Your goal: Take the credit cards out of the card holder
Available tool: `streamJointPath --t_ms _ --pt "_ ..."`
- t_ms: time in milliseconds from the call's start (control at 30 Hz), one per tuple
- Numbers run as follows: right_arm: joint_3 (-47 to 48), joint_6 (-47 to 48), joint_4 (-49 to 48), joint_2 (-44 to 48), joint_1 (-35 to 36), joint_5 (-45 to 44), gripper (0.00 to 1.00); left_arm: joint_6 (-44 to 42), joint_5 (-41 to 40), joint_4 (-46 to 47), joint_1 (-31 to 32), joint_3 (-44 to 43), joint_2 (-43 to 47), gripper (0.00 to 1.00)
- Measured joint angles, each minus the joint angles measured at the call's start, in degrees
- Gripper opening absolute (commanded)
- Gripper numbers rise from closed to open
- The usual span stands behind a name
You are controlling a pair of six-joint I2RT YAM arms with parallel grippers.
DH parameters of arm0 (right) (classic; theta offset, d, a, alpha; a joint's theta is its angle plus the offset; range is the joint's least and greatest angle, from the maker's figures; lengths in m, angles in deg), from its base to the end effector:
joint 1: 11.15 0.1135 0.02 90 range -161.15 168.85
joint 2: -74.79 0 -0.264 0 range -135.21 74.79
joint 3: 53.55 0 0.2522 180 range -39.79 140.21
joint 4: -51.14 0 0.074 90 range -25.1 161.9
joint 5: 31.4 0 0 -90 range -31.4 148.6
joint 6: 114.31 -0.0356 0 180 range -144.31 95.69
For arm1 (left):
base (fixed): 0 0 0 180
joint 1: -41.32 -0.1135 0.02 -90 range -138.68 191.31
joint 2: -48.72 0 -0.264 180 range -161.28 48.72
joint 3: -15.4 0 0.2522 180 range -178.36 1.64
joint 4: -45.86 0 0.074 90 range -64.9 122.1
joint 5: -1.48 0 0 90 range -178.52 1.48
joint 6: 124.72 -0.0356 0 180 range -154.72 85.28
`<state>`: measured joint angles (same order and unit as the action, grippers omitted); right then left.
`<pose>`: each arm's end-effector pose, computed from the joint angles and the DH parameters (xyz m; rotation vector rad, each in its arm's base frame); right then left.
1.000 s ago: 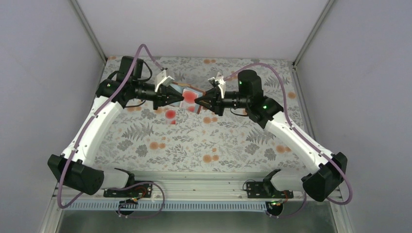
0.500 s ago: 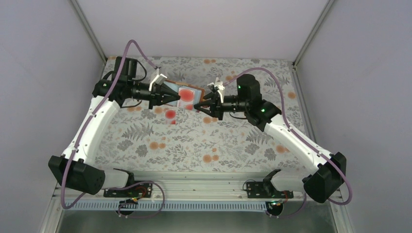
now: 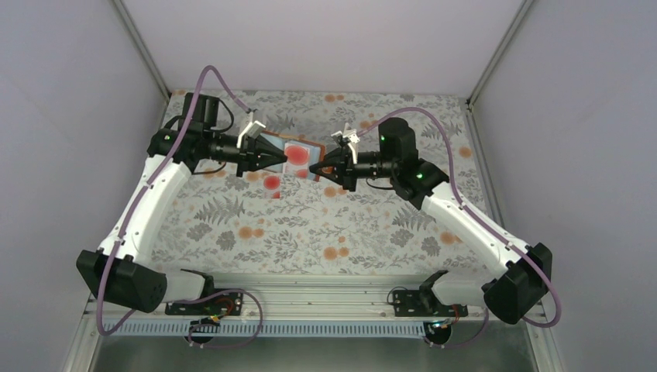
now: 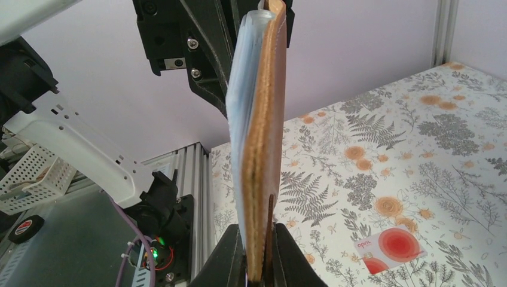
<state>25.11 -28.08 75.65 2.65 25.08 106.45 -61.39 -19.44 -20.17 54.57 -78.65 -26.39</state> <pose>0.2124 0.1884 0.3632 -1.1056 1.6331 1.2490 0.2355 -0.0896 0.3870 1.1767 1.6744 -1.2597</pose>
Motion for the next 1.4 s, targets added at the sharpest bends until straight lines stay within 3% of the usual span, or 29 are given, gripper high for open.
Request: streamJointPath --t_ms 267,433,1100,1300,1400 --pt "-0.52 0.35 0.46 0.00 -0.68 -0.55 0.04 -0.33 -2.86 -0.81 0.02 -0.07 -0.09 0.09" --pt "-0.52 0.39 0.90 0.00 -1.07 0.22 0.04 -0.37 -2.14 -1.33 0.02 -0.07 -0.72 0.03" --pt "-0.52 1.73 2.14 0.00 -1.81 1.36 0.04 -3.82 -2.05 -3.10 -1.90 -0.42 -0.52 0.02" --pt "-0.52 1.88 2.45 0.00 -1.81 2.27 0.04 -4.13 -1.42 -3.10 -1.90 0.00 -0.66 0.21" --pt "-0.52 1.90 2.62 0.00 -1.88 2.78 0.04 -3.98 -0.83 -2.67 -1.88 0.59 -0.68 0.23"
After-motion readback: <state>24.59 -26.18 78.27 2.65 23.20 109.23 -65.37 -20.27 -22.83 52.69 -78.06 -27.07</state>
